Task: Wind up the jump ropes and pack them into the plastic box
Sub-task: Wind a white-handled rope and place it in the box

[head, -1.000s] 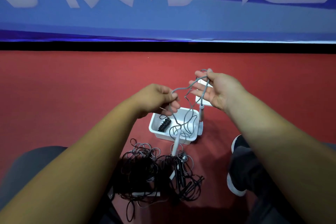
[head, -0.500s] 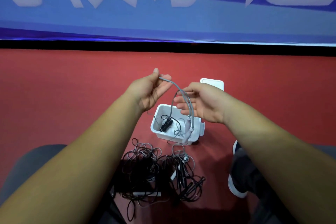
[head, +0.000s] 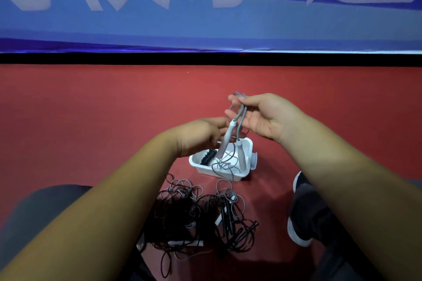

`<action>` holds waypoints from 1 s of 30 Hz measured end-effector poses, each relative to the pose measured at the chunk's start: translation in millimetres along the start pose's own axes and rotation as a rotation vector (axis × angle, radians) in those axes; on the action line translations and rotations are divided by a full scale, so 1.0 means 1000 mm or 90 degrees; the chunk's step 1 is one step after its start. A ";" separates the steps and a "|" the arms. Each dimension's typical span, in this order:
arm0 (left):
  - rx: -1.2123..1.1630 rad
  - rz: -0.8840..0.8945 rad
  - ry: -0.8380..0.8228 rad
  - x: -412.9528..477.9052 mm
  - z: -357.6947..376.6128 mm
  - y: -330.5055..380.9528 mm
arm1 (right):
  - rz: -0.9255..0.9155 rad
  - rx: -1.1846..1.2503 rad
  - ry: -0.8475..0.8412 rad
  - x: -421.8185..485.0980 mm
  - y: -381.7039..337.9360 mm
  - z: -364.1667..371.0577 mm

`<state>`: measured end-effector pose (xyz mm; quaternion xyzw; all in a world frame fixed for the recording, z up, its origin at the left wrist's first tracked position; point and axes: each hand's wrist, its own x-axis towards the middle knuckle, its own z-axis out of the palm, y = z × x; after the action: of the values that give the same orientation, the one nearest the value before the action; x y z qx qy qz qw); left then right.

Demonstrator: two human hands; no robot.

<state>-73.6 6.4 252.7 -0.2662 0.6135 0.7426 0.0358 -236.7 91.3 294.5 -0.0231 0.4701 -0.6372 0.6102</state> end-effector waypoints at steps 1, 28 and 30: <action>0.034 0.010 -0.036 0.001 0.002 -0.003 | -0.005 0.018 0.012 0.001 -0.003 -0.002; -0.025 0.029 0.195 0.005 0.015 0.000 | -0.036 -0.393 0.137 0.031 0.023 -0.029; -0.012 0.020 0.187 0.003 0.016 0.002 | -0.031 -0.353 0.136 0.034 0.023 -0.032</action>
<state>-82.3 20.1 254.7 -0.3624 0.6091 0.7021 -0.0683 -247.2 86.6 244.1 -0.1333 0.6871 -0.4975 0.5125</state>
